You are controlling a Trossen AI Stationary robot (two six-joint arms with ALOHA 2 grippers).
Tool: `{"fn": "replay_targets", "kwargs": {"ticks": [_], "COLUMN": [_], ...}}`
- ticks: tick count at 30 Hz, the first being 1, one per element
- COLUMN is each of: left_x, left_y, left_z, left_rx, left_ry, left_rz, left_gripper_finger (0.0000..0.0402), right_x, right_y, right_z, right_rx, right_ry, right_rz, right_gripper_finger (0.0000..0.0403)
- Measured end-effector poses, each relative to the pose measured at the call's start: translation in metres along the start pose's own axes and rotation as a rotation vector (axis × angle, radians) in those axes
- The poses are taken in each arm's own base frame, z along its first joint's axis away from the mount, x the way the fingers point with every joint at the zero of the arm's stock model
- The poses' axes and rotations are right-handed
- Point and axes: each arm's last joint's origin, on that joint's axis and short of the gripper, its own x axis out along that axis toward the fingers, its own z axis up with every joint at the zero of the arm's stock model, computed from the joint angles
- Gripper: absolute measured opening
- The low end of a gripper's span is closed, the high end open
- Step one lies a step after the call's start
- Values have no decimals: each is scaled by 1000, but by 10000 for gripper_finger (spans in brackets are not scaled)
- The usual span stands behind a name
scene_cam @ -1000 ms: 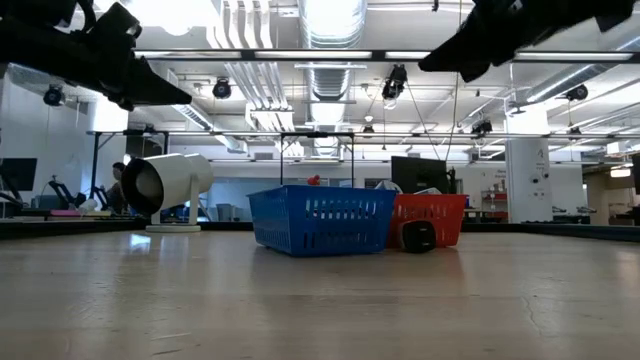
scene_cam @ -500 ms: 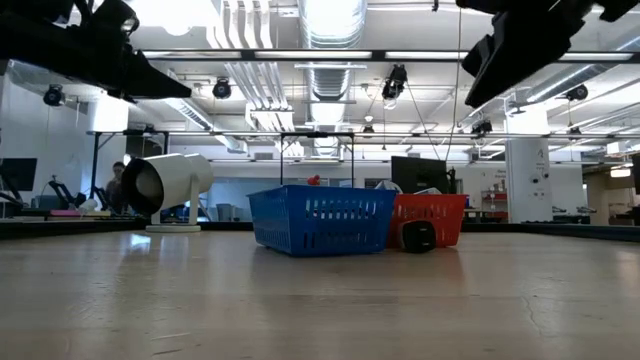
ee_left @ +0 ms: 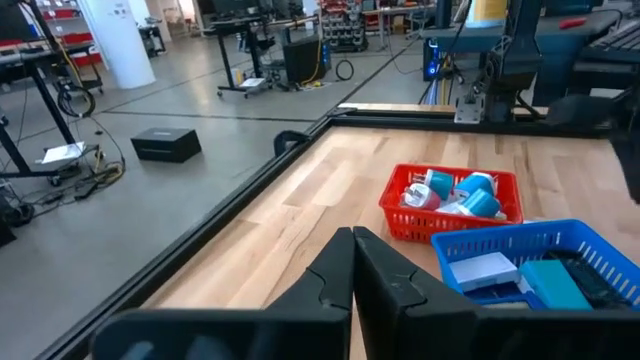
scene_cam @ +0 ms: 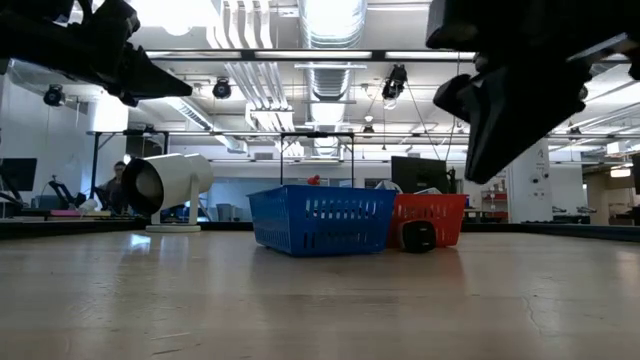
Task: Pick & Place Office items
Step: Put the black charger adapter into the red bin
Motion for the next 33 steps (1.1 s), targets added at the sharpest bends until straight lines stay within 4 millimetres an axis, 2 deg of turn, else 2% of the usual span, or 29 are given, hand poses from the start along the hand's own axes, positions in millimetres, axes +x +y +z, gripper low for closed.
{"fn": "replay_targets", "kwargs": {"ticks": [4,9,15,18,27,33], "left_x": [0,0,0,1,1,1], "left_y": [0,0,0,0,0,0], "left_z": [0,0,-1,-1,-1,-1], "left_rx": [-1,25,31,34,-3,-6], "left_ry": [1,2,4,6,7,7], "left_rz": [0,0,0,0,0,0], "left_gripper_finger": [11,11,11,12,12,12], "right_x": [11,15,16,19,23,29], "right_y": [0,-13,-32,-38,-37,-37], "right_z": [5,12,18,18,16,6], "right_rx": [-47,-100,-100,-163,-297,-453], "right_ry": [80,147,107,109,110,146], "right_rz": [-63,-183,-187,-159,-138,-133], "right_gripper_finger": [50,106,170,191,205,205]}}
